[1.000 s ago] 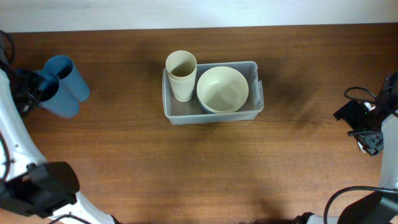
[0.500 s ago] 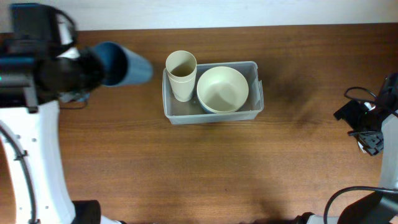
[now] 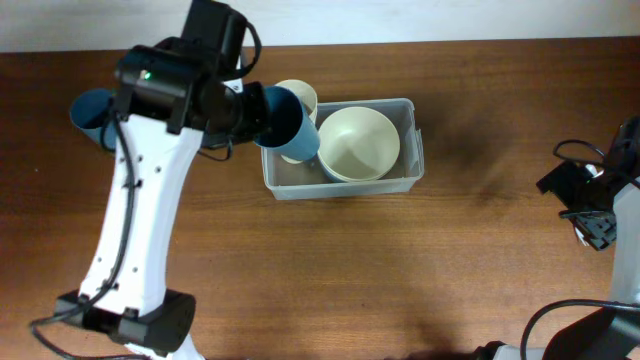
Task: Pack container
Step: 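Carry the blue cup right and lower it into the container's front-left corner, then release the blue cup and move the left gripper back to the second blue cup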
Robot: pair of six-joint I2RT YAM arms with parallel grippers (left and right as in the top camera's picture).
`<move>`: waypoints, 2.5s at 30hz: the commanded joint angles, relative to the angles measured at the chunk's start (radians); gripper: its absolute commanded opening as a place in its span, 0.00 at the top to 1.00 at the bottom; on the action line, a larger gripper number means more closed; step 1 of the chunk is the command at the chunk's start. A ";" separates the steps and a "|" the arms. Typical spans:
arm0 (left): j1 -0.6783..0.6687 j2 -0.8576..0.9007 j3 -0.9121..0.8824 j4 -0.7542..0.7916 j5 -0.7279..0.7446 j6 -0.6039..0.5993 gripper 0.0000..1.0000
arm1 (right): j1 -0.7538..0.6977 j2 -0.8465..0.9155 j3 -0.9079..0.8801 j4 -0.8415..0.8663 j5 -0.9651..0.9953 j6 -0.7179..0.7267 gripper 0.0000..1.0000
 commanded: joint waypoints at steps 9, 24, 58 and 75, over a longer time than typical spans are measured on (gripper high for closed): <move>0.002 0.077 0.002 -0.032 -0.057 0.016 0.98 | -0.006 -0.003 -0.005 0.000 0.013 0.001 0.02; 0.001 0.161 -0.003 -0.050 -0.058 0.016 0.98 | -0.006 -0.003 -0.005 0.000 0.013 0.002 0.01; 0.001 0.206 -0.010 -0.057 -0.061 0.016 0.86 | -0.005 -0.003 -0.005 0.000 0.013 0.001 0.01; 0.045 0.206 -0.008 0.031 -0.439 -0.059 0.80 | -0.006 -0.003 -0.005 0.000 0.013 0.001 0.01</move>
